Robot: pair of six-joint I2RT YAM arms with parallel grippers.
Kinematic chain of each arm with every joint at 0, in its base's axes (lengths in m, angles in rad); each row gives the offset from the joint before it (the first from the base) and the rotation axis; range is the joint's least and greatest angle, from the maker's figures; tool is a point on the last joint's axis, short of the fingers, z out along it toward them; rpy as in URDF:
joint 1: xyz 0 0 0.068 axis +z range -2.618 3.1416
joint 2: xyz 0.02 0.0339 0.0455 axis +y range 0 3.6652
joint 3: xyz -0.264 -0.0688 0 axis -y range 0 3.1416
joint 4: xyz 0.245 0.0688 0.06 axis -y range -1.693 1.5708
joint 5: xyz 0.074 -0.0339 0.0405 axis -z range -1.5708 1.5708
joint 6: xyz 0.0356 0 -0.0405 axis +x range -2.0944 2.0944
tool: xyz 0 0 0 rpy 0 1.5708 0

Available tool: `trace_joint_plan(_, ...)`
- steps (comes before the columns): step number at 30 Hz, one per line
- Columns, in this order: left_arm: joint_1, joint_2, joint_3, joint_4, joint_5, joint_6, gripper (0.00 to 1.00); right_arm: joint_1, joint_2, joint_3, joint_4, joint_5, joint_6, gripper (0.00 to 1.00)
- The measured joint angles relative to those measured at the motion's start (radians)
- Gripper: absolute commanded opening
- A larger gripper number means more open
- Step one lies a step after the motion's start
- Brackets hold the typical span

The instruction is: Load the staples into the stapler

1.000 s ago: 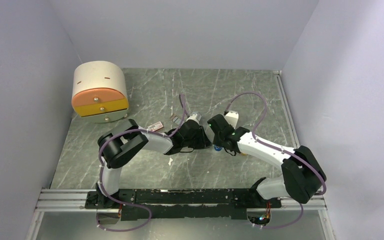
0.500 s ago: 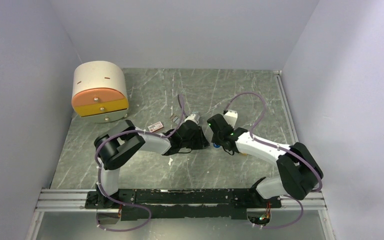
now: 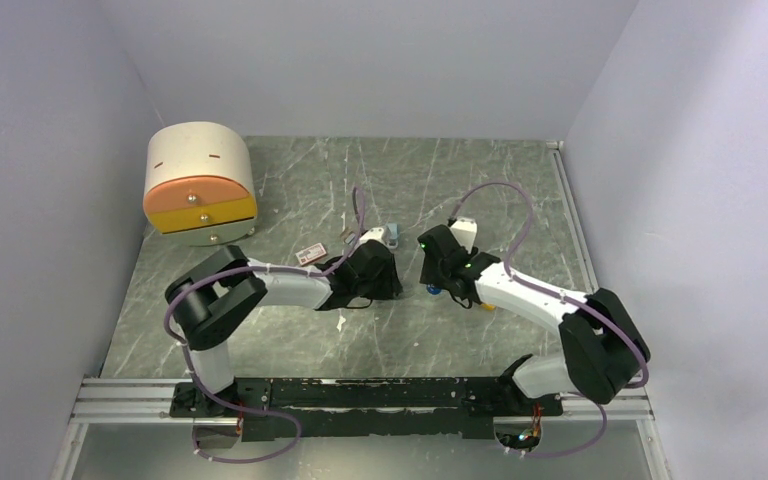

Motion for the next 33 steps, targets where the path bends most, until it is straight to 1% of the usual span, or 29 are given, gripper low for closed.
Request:
trace_joint_plan(4, 0.0, -0.049, -0.002, -0.089, -0.045, 0.049, 0.44, -0.001, -0.053, 0.019, -0.026, 0.014, -0.014, 0.71)
trace_joint_plan(8, 0.0, -0.164, -0.005, -0.179, -0.1, 0.096, 0.5, -0.003, -0.173, 0.057, -0.045, 0.047, -0.04, 0.74)
trace_joint_plan(10, 0.0, -0.256, -0.006, -0.224, -0.128, 0.116, 0.57, -0.004, -0.248, 0.074, -0.048, 0.07, -0.063, 0.75)
trace_joint_plan(11, 0.0, -0.306, -0.009, -0.243, -0.138, 0.126, 0.62, -0.004, -0.285, 0.079, -0.05, 0.082, -0.074, 0.78)
trace_joint_plan(12, 0.0, -0.366, -0.01, -0.266, -0.148, 0.136, 0.67, -0.005, -0.317, 0.084, -0.052, 0.093, -0.085, 0.82)
trace_joint_plan(14, 0.0, -0.488, -0.01, -0.304, -0.169, 0.158, 0.79, -0.004, -0.39, 0.089, -0.063, 0.123, -0.109, 0.98)
trace_joint_plan(16, 0.0, -0.626, -0.007, -0.356, -0.196, 0.184, 0.87, -0.005, -0.459, 0.103, -0.079, 0.156, -0.134, 1.0)
trace_joint_plan(17, 0.0, -0.689, 0.0, -0.391, -0.215, 0.196, 0.96, -0.004, -0.491, 0.115, -0.089, 0.175, -0.148, 1.0)
trace_joint_plan(19, 0.0, -0.802, 0.035, -0.473, -0.26, 0.227, 0.97, -0.004, -0.55, 0.146, -0.113, 0.217, -0.164, 1.0)
trace_joint_plan(21, 0.0, -0.879, 0.096, -0.57, -0.316, 0.257, 0.97, -0.004, -0.6, 0.175, -0.132, 0.256, -0.176, 1.0)
trace_joint_plan(24, 0.0, -0.969, 0.227, -0.735, -0.428, 0.296, 0.97, -0.004, -0.69, 0.189, -0.15, 0.31, -0.203, 1.0)
trace_joint_plan(27, 0.0, -1.043, 0.325, -0.864, -0.523, 0.315, 0.97, -0.005, -0.76, 0.183, -0.175, 0.344, -0.222, 1.0)
trace_joint_plan(30, 0.0, -1.127, 0.37, -0.944, -0.589, 0.333, 0.97, -0.005, -0.793, 0.183, -0.205, 0.374, -0.226, 1.0)
trace_joint_plan(33, 0.0, -1.187, 0.38, -0.996, -0.634, 0.345, 0.97, -0.005, -0.793, 0.185, -0.24, 0.391, -0.225, 1.0)
